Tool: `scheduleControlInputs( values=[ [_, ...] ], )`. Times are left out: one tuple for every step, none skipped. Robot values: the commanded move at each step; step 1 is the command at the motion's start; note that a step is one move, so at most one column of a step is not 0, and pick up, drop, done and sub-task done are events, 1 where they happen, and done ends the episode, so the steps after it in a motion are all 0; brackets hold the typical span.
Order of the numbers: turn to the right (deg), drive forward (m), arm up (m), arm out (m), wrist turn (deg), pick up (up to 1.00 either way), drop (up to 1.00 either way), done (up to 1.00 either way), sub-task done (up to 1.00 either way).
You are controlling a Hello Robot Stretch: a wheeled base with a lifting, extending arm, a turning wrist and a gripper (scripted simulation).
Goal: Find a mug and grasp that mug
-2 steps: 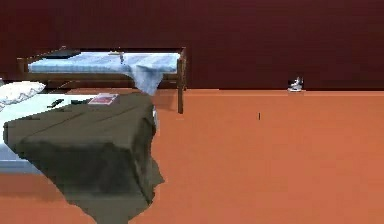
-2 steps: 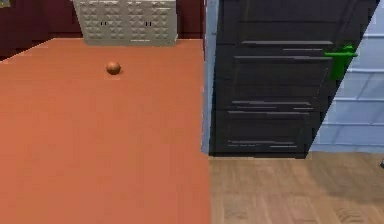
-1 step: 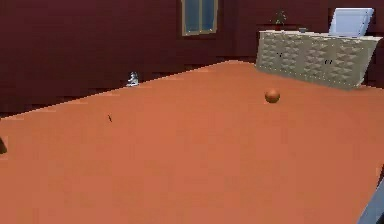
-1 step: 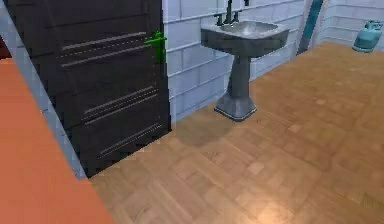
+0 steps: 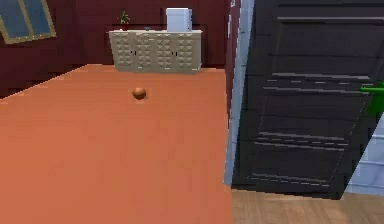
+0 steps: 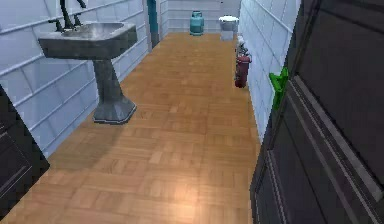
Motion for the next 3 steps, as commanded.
scheduleControlInputs(
  values=[
    [0.0, 0.25, 0.0, 0.0, 0.0, 0.0, 0.0, 0.0, 0.0],
    [-45.0, 0.0, 0.0, 0.0, 0.0, 0.0, 0.0, 0.0, 0.0],
    [-36.0, 0.0, 0.0, 0.0, 0.0, 0.0, 0.0, 0.0, 0.0]
  ],
)
